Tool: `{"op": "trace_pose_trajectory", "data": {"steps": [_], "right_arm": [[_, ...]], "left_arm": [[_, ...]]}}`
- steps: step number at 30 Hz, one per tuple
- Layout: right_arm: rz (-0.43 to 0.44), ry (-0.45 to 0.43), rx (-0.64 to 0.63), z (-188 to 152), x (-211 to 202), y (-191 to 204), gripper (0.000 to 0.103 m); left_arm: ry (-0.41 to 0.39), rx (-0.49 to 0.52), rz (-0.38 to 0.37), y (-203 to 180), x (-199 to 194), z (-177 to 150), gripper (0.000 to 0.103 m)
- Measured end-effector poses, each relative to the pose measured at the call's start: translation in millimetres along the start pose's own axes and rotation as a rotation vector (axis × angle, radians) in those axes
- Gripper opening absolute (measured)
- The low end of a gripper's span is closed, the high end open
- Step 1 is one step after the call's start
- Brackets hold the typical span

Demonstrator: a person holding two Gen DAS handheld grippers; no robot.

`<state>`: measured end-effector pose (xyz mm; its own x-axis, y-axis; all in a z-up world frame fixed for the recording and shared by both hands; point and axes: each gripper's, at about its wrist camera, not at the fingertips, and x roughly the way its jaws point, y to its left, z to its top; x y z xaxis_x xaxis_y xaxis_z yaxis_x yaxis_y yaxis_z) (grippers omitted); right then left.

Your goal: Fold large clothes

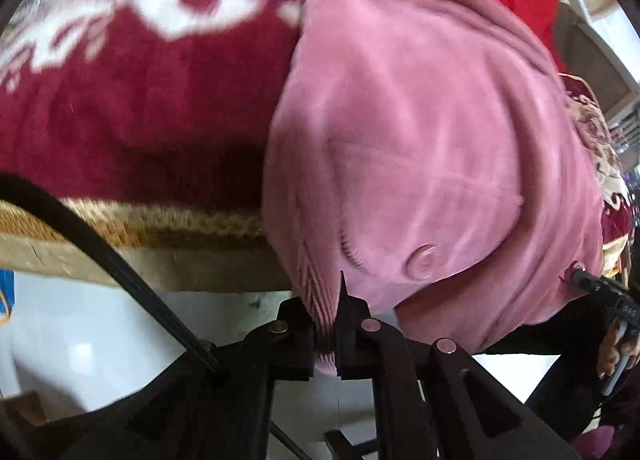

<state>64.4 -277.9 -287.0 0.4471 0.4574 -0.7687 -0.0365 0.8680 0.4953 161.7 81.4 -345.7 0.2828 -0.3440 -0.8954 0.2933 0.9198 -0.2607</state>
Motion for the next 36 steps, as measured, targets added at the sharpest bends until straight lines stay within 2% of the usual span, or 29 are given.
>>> {"op": "trace_pose_trajectory", "data": {"steps": [2,7,9,14,17,20,23,25,27,28,30,32,33,35,36], "right_arm": [[0.022,-0.035,-0.042,2,-15,12,0.015],[0.077,-0.101,-0.102,10,-44,34,0.015],[0.116,-0.132,-0.114,18,-52,41,0.015],[0.192,-0.2,-0.093,58,-59,50,0.015],[0.207,-0.269,-0.07,92,-63,46,0.015],[0.205,-0.366,-0.025,140,-73,35,0.014],[0.2,-0.46,0.07,186,-81,9,0.014],[0.175,-0.517,0.17,226,-71,-12,0.014],[0.201,-0.5,0.331,260,-50,-55,0.015],[0.206,-0.506,0.414,269,-39,-74,0.016],[0.161,-0.525,0.514,278,-18,-104,0.02],[0.134,-0.516,0.559,277,-6,-122,0.02],[0.144,-0.504,0.606,276,1,-128,0.02],[0.163,-0.506,0.574,281,-1,-121,0.02],[0.119,-0.52,0.487,286,-8,-106,0.02]], "left_arm": [[-0.046,0.02,-0.049,-7,-15,-2,0.005],[-0.165,0.034,-0.27,-18,-62,2,0.005],[-0.205,0.04,-0.333,-20,-78,9,0.005],[-0.248,0.008,-0.408,-21,-103,46,0.005],[-0.283,-0.007,-0.42,-18,-109,85,0.005],[-0.329,-0.035,-0.396,-13,-111,127,0.005],[-0.389,-0.146,-0.397,1,-104,186,0.005],[-0.438,-0.227,-0.385,11,-91,222,0.009],[-0.415,-0.316,-0.383,22,-66,252,0.009],[-0.395,-0.345,-0.367,24,-50,262,0.016],[-0.348,-0.423,-0.307,29,-14,272,0.024],[-0.321,-0.485,-0.237,31,8,275,0.024],[-0.311,-0.484,-0.227,29,8,281,0.024],[-0.37,-0.437,-0.231,23,-6,286,0.024],[-0.41,-0.426,-0.24,20,-13,285,0.025]]}}
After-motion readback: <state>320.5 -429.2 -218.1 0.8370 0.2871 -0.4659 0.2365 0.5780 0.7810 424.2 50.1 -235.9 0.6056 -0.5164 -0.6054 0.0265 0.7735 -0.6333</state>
